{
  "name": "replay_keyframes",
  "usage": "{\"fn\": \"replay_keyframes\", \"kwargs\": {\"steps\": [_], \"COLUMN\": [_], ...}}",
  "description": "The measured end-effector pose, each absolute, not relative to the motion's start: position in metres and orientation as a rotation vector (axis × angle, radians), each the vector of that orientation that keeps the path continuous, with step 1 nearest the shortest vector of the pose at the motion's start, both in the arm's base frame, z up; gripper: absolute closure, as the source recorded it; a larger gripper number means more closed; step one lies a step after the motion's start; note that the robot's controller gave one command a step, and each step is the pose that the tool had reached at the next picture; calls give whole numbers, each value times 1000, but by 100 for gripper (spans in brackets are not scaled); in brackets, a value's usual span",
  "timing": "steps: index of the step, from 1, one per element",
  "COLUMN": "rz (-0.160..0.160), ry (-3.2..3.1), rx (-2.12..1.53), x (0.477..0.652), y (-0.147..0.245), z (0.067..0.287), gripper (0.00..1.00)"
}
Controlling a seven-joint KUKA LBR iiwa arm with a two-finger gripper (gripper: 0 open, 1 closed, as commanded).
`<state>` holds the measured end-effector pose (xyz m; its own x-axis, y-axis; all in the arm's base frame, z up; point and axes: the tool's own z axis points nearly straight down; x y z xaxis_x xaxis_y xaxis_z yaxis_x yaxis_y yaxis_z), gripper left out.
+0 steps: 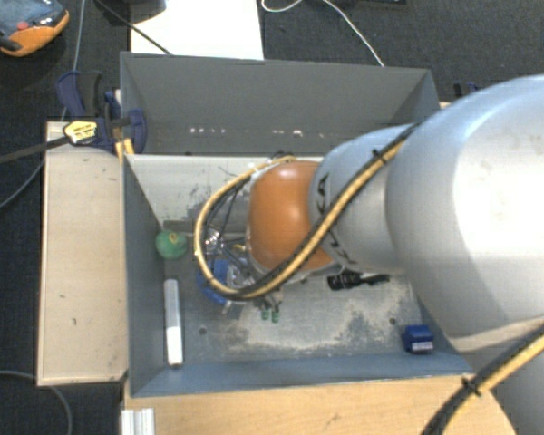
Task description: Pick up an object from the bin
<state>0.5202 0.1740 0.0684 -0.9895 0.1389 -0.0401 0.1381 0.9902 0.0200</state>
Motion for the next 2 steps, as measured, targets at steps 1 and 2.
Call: {"fn": "replay_keyframes", "kwargs": {"steps": [1, 2], "rz": [22, 29], "ry": [3083, 3076], "rx": [-279, -233], "x": [541, 534], "y": [134, 169], "z": [71, 230], "gripper": [100, 100]}}
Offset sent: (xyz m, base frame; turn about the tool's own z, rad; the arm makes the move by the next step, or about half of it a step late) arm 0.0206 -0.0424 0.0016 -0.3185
